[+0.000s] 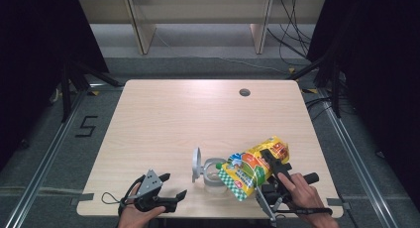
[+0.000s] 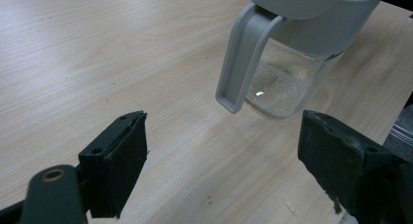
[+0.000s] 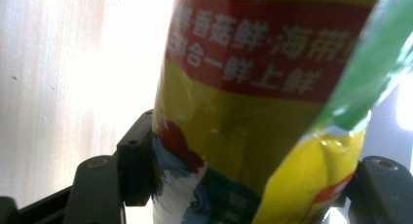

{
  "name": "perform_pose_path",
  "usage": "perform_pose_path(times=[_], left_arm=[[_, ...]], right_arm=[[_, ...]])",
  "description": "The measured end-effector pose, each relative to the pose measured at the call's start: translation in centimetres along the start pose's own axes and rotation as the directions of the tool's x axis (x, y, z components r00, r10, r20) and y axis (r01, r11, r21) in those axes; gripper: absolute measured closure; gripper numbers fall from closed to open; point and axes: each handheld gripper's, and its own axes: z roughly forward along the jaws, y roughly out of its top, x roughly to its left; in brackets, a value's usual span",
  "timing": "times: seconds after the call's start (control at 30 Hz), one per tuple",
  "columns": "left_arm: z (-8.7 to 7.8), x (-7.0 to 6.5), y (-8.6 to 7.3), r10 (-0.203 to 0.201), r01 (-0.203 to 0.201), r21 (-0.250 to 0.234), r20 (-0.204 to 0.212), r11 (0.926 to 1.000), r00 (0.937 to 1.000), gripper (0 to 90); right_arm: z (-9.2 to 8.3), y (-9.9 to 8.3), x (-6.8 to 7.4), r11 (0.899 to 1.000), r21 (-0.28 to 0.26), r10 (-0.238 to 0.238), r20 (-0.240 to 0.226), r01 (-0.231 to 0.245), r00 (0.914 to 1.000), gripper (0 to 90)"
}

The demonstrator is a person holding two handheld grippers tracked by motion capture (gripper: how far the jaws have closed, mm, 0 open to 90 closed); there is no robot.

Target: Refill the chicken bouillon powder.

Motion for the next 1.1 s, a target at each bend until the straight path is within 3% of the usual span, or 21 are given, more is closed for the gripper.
perform_pose_path(times=[0.2,0.23,0.33,0.37,0.43,0.47,0.5,0.53,0.57,0.6,0.63,0.7,0.73,0.77,0.87,0.9,0.93,0.97,1.03,1.07,1.1], left_arm=[[-0.02,0.09,0.04,0.023,-0.023,0.004,0.001,0.9997,0.9997,18.0],[-0.02,0.12,0.04,0.026,-0.026,0.005,0.003,0.9996,0.9996,18.0],[0.01,0.04,0.00,0.002,-0.002,0.001,-0.001,1.0000,1.0000,18.0],[0.01,0.03,0.00,0.002,-0.002,0.000,-0.001,1.0000,1.0000,18.0],[0.01,0.04,0.00,0.002,-0.002,0.000,-0.001,1.0000,1.0000,17.9],[-0.01,0.01,0.01,0.001,-0.001,0.003,-0.005,1.0000,1.0000,17.9],[-0.02,-0.01,0.00,0.001,-0.001,0.003,-0.007,1.0000,1.0000,18.0],[0.02,0.02,-0.01,0.003,-0.003,0.001,0.001,1.0000,1.0000,17.9],[0.01,0.01,-0.01,0.003,-0.003,0.001,0.000,1.0000,1.0000,17.9],[0.01,0.02,0.00,0.003,-0.003,0.001,-0.001,1.0000,1.0000,17.9],[0.00,-0.01,0.01,0.000,0.000,0.002,-0.005,1.0000,1.0000,18.0],[0.00,-0.01,-0.01,0.003,-0.003,0.004,-0.003,1.0000,1.0000,17.9],[0.01,-0.01,-0.01,0.002,-0.002,0.004,-0.003,1.0000,1.0000,17.9],[0.02,-0.02,-0.01,-0.001,0.001,0.003,-0.003,1.0000,1.0000,17.9],[0.01,-0.02,-0.01,0.003,-0.003,0.005,0.000,1.0000,1.0000,17.9],[0.02,-0.02,-0.01,0.002,-0.002,0.005,-0.001,1.0000,1.0000,17.9],[0.03,-0.02,-0.01,0.001,-0.001,0.004,-0.001,1.0000,1.0000,17.9],[0.04,-0.02,-0.01,0.001,-0.001,0.004,0.000,1.0000,1.0000,18.0],[0.03,-0.02,-0.01,0.002,-0.002,0.005,0.000,1.0000,1.0000,17.9],[0.07,0.02,-0.01,0.000,0.000,0.001,0.004,1.0000,1.0000,17.9],[0.07,0.02,-0.01,-0.001,0.001,0.001,0.003,1.0000,1.0000,17.9]], right_arm=[[0.09,0.18,-0.09,0.999,-0.004,-0.050,0.029,0.050,0.9983,34.6],[0.23,0.27,-0.33,0.995,-0.019,-0.102,0.038,0.102,0.9941,34.6],[0.24,0.38,-0.20,0.994,-0.010,-0.112,0.049,0.113,0.9925,34.6],[0.16,0.54,-0.43,0.989,-0.004,-0.149,0.046,0.149,0.9878,34.6],[0.13,0.55,-0.14,0.991,0.007,-0.135,0.058,0.135,0.9892,34.6],[0.23,0.61,-0.44,0.984,-0.012,-0.179,0.065,0.180,0.9817,34.7],[0.22,0.58,-0.25,0.986,-0.009,-0.163,0.076,0.164,0.9837,34.7],[0.30,0.67,-0.40,0.981,-0.027,-0.190,0.095,0.193,0.9771,34.7],[0.21,0.67,-0.17,0.987,-0.002,-0.159,0.067,0.159,0.9850,34.7],[0.11,0.74,-0.18,0.986,0.021,-0.165,0.064,0.164,0.9842,34.7],[-0.01,0.72,-0.31,0.978,0.050,-0.207,0.065,0.204,0.9761,34.9],[0.22,0.77,-0.49,0.972,0.023,-0.236,0.074,0.235,0.9689,36.3],[0.20,0.78,-0.41,0.973,0.028,-0.230,0.079,0.228,0.9700,36.4],[0.29,0.91,-0.68,0.964,0.018,-0.265,0.088,0.265,0.9601,36.4],[0.32,0.89,-0.51,0.969,0.032,-0.246,0.083,0.244,0.9659,36.5],[0.41,1.00,-0.77,0.963,0.028,-0.271,0.095,0.269,0.9580,36.5],[0.45,0.94,-0.66,0.964,0.037,-0.265,0.089,0.263,0.9602,36.6],[0.47,0.93,-0.80,0.958,0.039,-0.285,0.095,0.283,0.9537,36.6],[0.60,0.89,-0.37,0.974,0.031,-0.226,0.095,0.224,0.9695,36.6],[0.51,0.85,-0.63,0.965,0.052,-0.262,0.089,0.258,0.9609,36.6],[0.70,0.86,-0.26,0.979,0.032,-0.202,0.091,0.200,0.9750,36.6]])
